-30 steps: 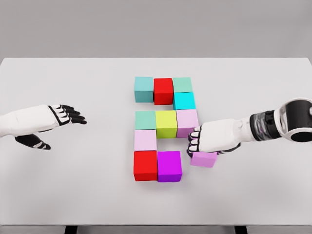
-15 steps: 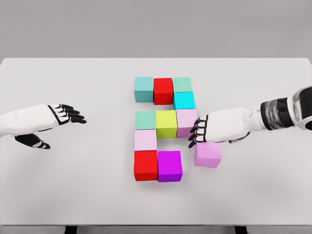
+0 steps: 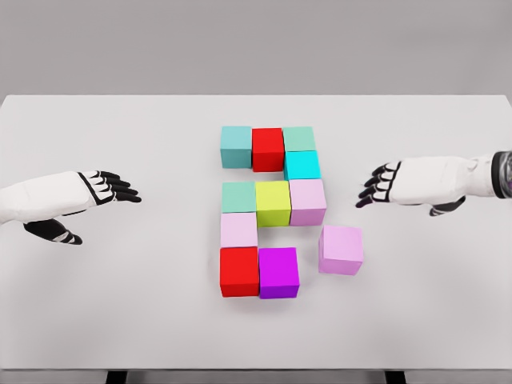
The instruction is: Assemble the squares on the desktop into the number 2
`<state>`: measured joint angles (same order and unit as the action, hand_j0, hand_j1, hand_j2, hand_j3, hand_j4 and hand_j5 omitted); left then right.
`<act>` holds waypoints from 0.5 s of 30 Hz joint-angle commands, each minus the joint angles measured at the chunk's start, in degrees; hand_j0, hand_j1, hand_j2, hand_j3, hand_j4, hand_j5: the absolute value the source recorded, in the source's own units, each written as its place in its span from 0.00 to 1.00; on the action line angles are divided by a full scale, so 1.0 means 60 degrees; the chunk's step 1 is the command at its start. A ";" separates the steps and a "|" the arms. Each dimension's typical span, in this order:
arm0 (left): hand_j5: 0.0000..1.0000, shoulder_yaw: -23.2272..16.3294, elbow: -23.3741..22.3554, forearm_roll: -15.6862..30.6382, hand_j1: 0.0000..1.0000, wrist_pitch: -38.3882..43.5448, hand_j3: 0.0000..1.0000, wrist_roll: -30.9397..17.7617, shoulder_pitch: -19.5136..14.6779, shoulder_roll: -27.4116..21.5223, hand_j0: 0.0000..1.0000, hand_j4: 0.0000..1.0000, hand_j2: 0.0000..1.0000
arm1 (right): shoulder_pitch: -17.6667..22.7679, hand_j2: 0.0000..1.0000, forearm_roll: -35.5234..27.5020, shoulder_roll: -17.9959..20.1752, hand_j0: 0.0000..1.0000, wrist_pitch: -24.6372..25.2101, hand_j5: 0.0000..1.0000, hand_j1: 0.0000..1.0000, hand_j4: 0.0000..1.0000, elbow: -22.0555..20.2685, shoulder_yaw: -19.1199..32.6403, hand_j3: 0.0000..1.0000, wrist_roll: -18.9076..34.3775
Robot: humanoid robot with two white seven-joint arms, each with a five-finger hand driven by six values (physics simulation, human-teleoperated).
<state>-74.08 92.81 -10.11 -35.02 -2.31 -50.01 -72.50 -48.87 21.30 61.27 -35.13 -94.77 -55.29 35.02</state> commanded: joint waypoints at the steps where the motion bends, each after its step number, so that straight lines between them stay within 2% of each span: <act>1: 1.00 0.0013 0.0001 0.0059 1.00 0.0003 1.00 0.0004 0.0000 -0.0002 1.00 1.00 1.00 | 0.0000 1.00 0.0171 -0.0046 1.00 0.0022 1.00 1.00 1.00 0.0136 -0.0393 1.00 -0.0003; 5: 1.00 0.0013 0.0001 0.0059 1.00 0.0003 1.00 0.0004 0.0000 -0.0002 1.00 1.00 1.00 | 0.0000 1.00 0.0289 -0.0280 1.00 0.0022 1.00 1.00 1.00 -0.0215 -0.1097 1.00 -0.0003; 15: 1.00 0.0013 0.0001 0.0059 1.00 0.0003 1.00 0.0004 0.0014 -0.0002 1.00 1.00 1.00 | 0.0015 1.00 0.0289 -0.0251 1.00 0.0022 1.00 1.00 1.00 -0.0904 -0.1156 1.00 -0.0003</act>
<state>-74.08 92.81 -10.11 -35.02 -2.33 -50.00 -72.50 -48.87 23.24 59.73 -35.11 -99.32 -62.17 35.01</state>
